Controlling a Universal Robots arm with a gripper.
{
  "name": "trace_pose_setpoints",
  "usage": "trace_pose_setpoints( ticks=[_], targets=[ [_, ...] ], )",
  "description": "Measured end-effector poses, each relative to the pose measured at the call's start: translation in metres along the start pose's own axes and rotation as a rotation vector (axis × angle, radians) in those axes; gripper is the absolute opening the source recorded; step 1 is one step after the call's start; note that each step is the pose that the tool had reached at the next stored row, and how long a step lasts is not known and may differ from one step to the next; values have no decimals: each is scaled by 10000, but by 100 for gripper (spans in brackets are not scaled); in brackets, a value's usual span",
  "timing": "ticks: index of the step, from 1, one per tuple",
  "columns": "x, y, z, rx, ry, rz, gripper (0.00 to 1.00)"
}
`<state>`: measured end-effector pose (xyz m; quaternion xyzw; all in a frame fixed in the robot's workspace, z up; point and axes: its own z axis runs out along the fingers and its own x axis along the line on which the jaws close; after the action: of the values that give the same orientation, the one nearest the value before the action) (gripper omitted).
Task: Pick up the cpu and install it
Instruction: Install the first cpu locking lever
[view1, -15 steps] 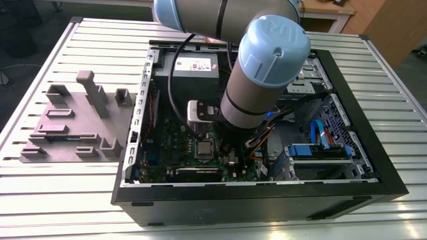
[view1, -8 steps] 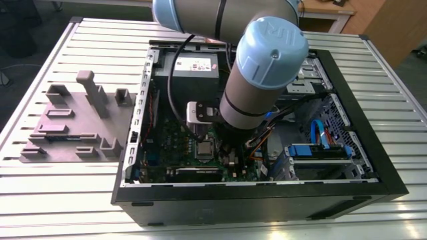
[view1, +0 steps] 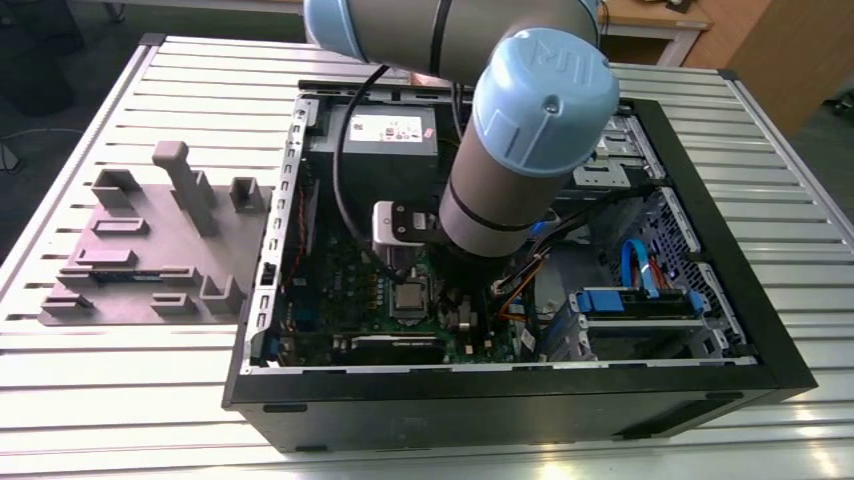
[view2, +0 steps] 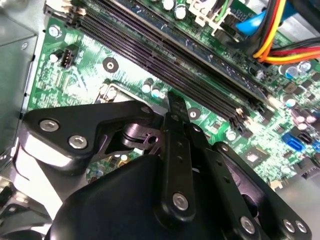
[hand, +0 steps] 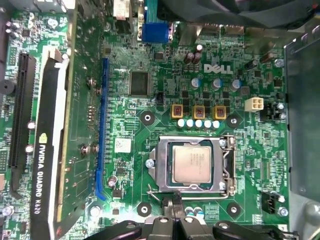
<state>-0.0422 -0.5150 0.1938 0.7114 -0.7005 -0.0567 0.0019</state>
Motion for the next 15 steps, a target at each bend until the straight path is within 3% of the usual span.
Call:
trace_pose_setpoints(
  ticks=[4, 8, 10, 11, 13, 14, 15],
  targets=[
    [-8, 9, -107, 1, -31, -2, 10],
    [-20, 22, -262, 0, -49, -4, 10],
    [-26, 30, -335, 8, -90, -12, 10],
    [-26, 38, -334, 94, -96, -22, 10],
    [-26, 56, -333, 334, -90, -44, 10],
    [-26, 66, -332, 408, -88, -52, 10],
    [-26, 66, -332, 409, -88, -52, 10]
  ],
)
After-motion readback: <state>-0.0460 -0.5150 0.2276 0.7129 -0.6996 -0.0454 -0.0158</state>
